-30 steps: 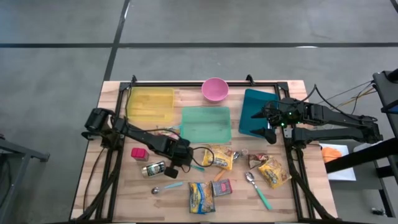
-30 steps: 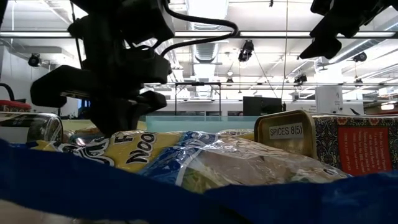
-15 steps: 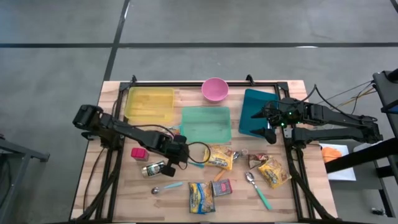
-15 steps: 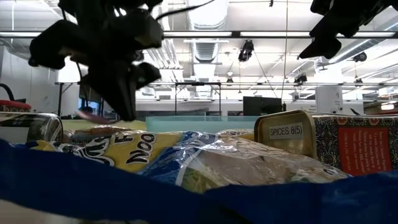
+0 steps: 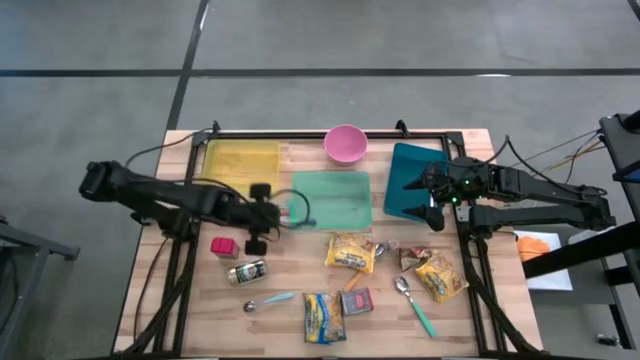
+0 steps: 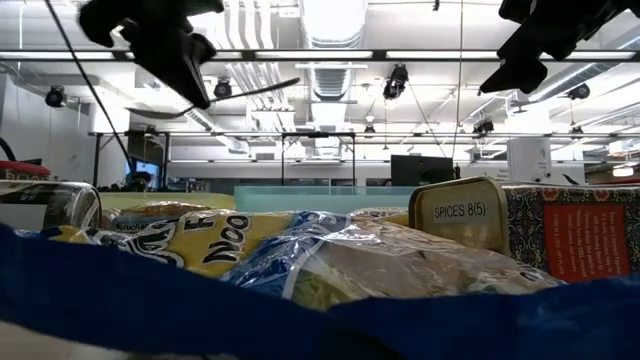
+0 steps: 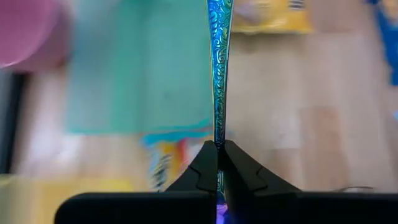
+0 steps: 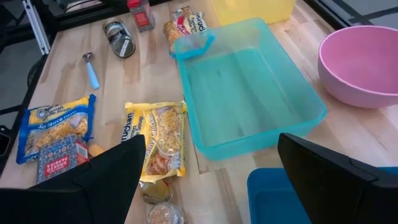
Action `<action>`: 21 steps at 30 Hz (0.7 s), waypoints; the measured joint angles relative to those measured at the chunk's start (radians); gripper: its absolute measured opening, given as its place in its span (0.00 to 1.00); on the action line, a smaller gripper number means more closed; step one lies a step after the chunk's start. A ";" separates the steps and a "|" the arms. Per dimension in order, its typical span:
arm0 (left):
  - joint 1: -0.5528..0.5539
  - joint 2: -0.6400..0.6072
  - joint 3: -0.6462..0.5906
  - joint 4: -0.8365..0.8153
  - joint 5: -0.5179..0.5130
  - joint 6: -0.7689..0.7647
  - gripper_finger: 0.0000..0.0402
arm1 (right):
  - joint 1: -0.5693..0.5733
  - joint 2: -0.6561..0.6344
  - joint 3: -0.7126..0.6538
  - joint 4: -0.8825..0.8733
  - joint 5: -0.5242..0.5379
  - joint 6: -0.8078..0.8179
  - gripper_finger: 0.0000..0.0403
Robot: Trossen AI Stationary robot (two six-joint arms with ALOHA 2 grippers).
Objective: Pick & Place Food Item
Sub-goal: Put the blue spoon into the green bin
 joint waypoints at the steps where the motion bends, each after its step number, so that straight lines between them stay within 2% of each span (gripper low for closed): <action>1: 0.016 -0.013 0.000 -0.004 -0.021 -0.007 0.02 | 0.000 0.000 0.000 0.000 0.000 0.000 0.90; 5: 0.106 -0.028 0.000 0.068 -0.049 -0.025 0.02 | 0.000 0.000 0.000 0.000 0.001 -0.010 0.90; 10: 0.204 0.039 0.029 0.210 0.001 -0.025 0.02 | 0.000 0.000 0.000 0.016 0.001 -0.015 0.90; 14: 0.224 0.129 0.072 0.291 0.046 0.011 0.02 | 0.000 0.000 0.000 0.027 0.001 -0.015 0.90; 21: 0.226 0.301 0.151 0.300 0.050 0.038 0.02 | 0.000 0.000 0.000 0.030 0.002 -0.015 0.90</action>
